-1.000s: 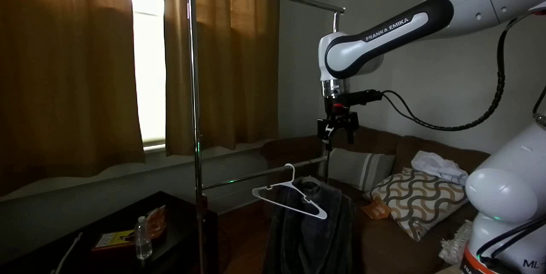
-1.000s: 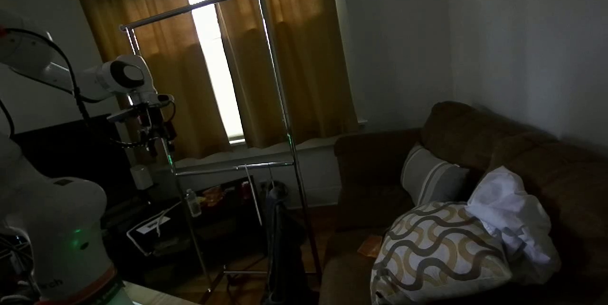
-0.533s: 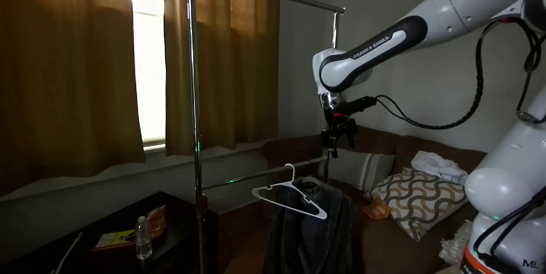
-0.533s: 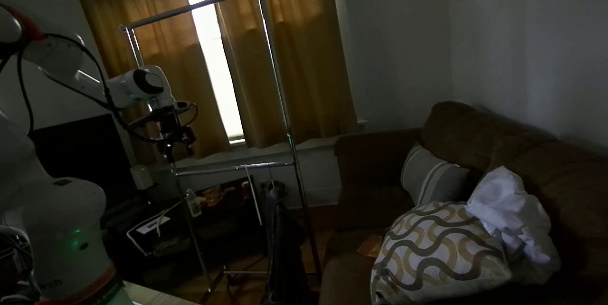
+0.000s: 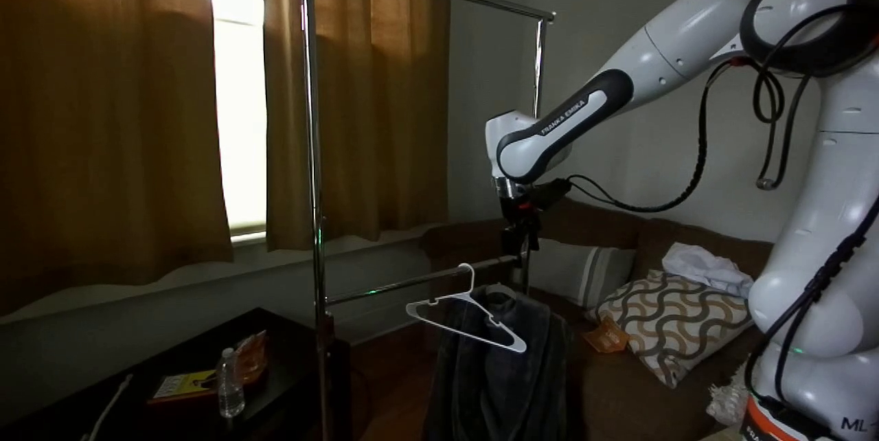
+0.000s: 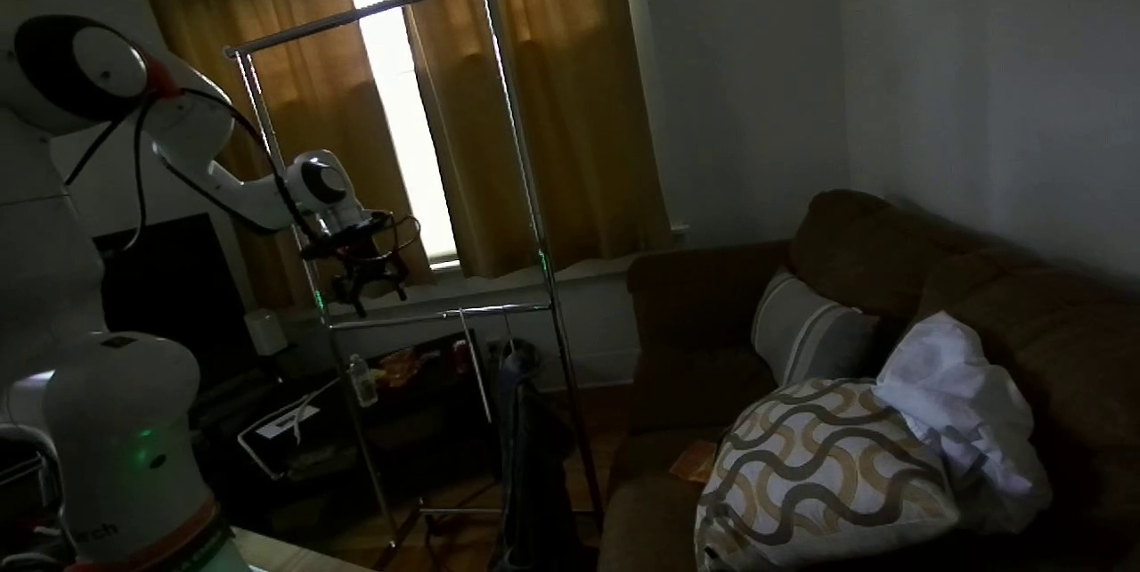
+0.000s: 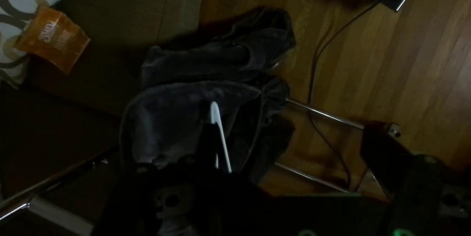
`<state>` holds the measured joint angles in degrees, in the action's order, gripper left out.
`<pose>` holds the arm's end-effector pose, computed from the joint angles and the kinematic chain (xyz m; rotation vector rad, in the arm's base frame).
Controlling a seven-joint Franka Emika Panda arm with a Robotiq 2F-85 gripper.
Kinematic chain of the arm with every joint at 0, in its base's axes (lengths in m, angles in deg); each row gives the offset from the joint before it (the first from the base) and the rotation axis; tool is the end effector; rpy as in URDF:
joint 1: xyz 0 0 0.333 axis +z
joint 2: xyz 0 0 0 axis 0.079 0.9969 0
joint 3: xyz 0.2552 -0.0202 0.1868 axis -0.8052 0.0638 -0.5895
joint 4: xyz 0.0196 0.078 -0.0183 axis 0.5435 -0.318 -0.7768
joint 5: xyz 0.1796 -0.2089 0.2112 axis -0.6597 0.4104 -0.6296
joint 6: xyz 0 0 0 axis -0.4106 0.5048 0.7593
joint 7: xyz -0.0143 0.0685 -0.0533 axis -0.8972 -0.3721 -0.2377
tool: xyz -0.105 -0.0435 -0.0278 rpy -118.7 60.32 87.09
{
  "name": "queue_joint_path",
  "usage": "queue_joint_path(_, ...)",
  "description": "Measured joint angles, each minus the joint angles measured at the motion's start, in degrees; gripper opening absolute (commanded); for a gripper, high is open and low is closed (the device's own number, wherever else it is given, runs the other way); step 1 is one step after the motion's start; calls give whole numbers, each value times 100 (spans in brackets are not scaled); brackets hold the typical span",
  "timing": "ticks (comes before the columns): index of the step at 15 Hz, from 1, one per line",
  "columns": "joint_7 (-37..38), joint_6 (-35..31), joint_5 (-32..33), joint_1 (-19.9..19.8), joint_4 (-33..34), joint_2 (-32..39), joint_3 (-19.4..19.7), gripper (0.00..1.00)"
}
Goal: Move the white hanger from the bottom rod to the top rod
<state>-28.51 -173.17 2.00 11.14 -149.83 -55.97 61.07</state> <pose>0.4452 0.1428 0.3965 2.7847 0.7853 -0.1227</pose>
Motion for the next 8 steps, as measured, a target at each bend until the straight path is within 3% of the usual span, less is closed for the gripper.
queue_joint_path(5,76,155,11,15,103,151,71,100)
queue_joint_path(8,357,206,8,-79,66,499,394,100)
